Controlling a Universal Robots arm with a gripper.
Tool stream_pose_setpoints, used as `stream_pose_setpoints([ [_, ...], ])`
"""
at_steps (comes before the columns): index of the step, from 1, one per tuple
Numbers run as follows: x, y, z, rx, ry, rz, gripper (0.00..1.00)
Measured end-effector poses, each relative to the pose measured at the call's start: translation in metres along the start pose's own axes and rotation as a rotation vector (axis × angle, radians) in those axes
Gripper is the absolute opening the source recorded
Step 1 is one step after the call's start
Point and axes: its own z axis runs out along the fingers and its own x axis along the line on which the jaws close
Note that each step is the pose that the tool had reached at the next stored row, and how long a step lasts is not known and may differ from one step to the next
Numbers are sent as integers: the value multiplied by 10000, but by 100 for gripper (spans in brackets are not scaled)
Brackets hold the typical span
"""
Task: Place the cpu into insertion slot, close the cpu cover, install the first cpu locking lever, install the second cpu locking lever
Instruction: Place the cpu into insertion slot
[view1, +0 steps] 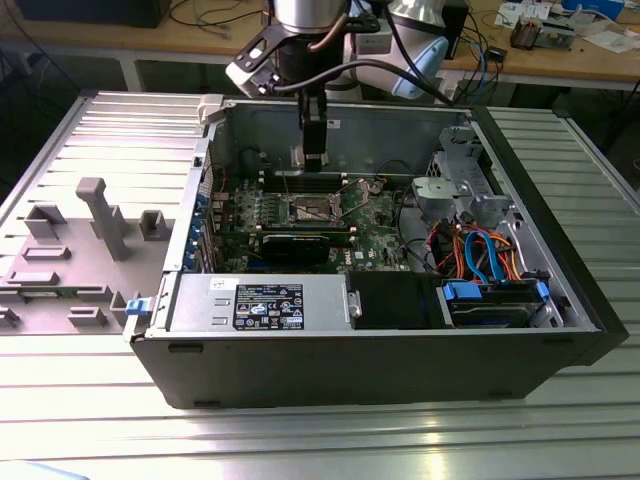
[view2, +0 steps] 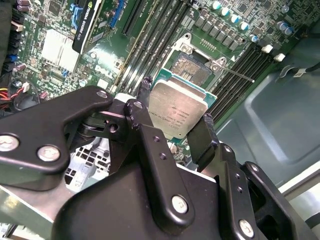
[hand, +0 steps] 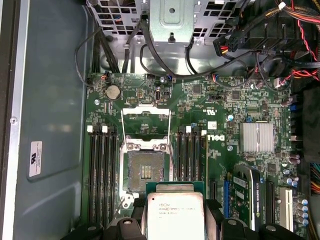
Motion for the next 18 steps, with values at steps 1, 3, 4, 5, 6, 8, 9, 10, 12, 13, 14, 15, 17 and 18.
stream_pose_setpoints([
  [1, 0, -4, 1, 0, -1, 0, 55],
  [3, 0, -6, 2, 0, -1, 0, 55],
  [4, 0, -8, 3, 0, -1, 0, 55],
  [5, 0, -10, 4, 0, 0, 0, 55],
  [6, 3, -47, 59, 0, -1, 0, 55],
  [8, 6, -52, 123, 0, 0, 0, 55],
  [9, 6, -52, 124, 0, 0, 0, 55],
  [10, 7, -52, 127, -1, 1, 0, 55],
  [12, 6, -52, 129, 0, -1, 0, 55],
  [13, 7, -51, 130, 0, 0, 1, 55],
  [14, 7, -51, 130, 0, -1, 2, 55],
  [15, 7, -51, 131, 0, -1, 1, 55],
  [17, 7, -51, 132, 0, -1, 0, 55],
  [18, 7, -51, 144, 0, -1, 0, 55],
])
